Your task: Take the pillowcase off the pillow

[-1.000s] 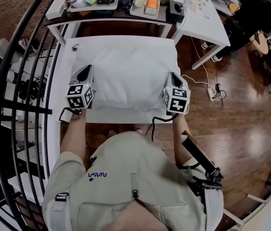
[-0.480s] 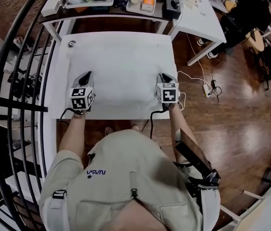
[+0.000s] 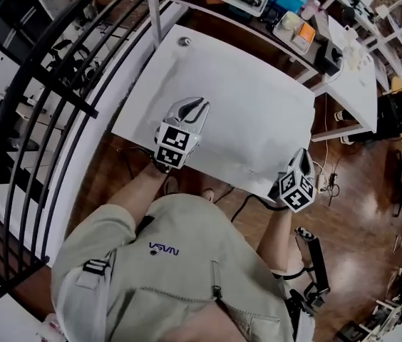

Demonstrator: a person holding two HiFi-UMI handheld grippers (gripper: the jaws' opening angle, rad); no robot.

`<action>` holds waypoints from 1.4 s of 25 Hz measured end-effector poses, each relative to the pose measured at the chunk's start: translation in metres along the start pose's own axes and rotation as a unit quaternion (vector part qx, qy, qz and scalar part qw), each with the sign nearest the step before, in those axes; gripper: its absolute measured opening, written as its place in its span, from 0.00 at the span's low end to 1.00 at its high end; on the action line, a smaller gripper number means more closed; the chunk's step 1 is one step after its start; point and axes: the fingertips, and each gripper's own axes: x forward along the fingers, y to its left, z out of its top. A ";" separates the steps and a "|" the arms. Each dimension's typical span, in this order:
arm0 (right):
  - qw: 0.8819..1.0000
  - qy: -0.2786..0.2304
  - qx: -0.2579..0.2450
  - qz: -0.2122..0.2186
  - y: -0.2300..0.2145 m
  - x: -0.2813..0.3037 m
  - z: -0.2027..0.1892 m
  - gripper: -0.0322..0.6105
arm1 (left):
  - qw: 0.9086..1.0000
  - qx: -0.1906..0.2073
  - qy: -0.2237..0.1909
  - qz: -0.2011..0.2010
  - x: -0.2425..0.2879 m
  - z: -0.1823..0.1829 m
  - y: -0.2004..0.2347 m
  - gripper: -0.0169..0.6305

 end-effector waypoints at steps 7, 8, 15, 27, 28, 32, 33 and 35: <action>0.997 -0.071 0.002 0.013 0.029 -0.052 0.042 0.06 | 0.999 -0.007 -0.039 -0.024 -0.031 0.021 -0.027 0.04; 0.997 -0.075 0.003 0.015 0.031 -0.057 0.043 0.06 | 0.999 -0.008 -0.042 -0.026 -0.034 0.021 -0.031 0.04; 0.993 -0.100 0.023 0.048 0.045 -0.079 0.041 0.06 | 0.998 0.011 -0.053 -0.019 -0.062 0.025 -0.059 0.04; 0.985 -0.114 -0.012 0.125 0.035 -0.144 0.010 0.05 | 0.996 0.044 -0.062 0.045 -0.114 0.016 -0.147 0.04; 0.985 -0.112 -0.012 0.129 0.033 -0.149 0.004 0.05 | 0.996 0.047 -0.060 0.056 -0.122 0.015 -0.150 0.04; 0.984 -0.101 -0.016 0.144 0.026 -0.160 -0.012 0.05 | 0.992 0.040 -0.057 0.108 -0.144 0.003 -0.153 0.04; 0.984 -0.101 -0.018 0.147 0.028 -0.163 -0.014 0.05 | 0.991 0.037 -0.056 0.114 -0.147 0.001 -0.151 0.04; 0.984 -0.105 -0.016 0.144 0.032 -0.169 -0.017 0.05 | 0.991 0.031 -0.059 0.117 -0.149 0.001 -0.145 0.04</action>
